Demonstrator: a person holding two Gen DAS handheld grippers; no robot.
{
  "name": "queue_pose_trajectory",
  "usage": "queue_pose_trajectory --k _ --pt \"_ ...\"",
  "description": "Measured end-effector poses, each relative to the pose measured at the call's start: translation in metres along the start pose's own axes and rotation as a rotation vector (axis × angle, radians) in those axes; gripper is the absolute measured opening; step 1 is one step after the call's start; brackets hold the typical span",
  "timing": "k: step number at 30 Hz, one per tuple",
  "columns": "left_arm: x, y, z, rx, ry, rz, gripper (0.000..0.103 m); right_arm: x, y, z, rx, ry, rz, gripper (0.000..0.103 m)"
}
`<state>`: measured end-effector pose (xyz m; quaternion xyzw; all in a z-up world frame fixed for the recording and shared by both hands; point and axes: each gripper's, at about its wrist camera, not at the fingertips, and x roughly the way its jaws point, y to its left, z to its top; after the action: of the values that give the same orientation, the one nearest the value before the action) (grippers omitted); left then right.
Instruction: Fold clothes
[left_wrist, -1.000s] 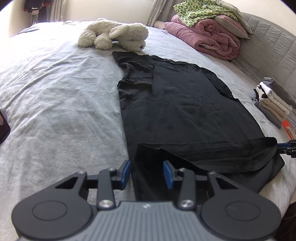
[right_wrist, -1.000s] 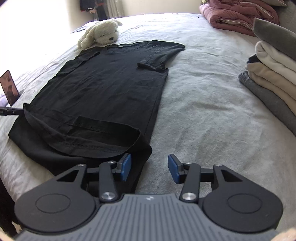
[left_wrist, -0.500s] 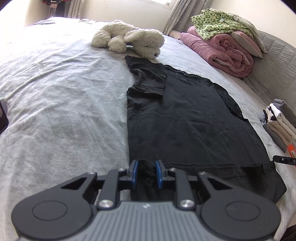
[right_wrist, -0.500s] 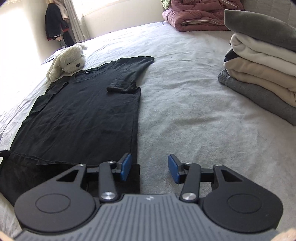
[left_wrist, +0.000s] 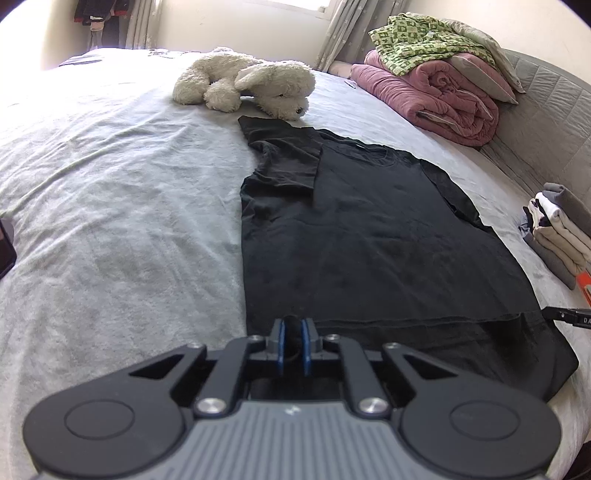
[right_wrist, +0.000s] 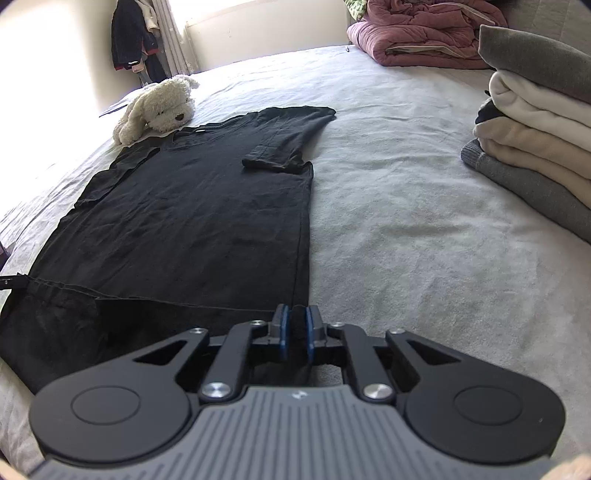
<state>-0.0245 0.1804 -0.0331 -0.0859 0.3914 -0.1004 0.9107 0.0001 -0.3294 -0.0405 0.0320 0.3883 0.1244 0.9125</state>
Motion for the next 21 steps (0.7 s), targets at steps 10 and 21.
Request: queue_pose_trajectory --k 10,21 --pt "-0.018 -0.003 -0.006 -0.017 -0.075 0.008 0.006 -0.018 0.018 -0.011 -0.089 -0.127 -0.085 0.002" --pt "-0.027 -0.001 0.0 -0.11 -0.179 0.022 0.006 -0.031 0.031 -0.006 -0.141 -0.282 -0.146 0.002"
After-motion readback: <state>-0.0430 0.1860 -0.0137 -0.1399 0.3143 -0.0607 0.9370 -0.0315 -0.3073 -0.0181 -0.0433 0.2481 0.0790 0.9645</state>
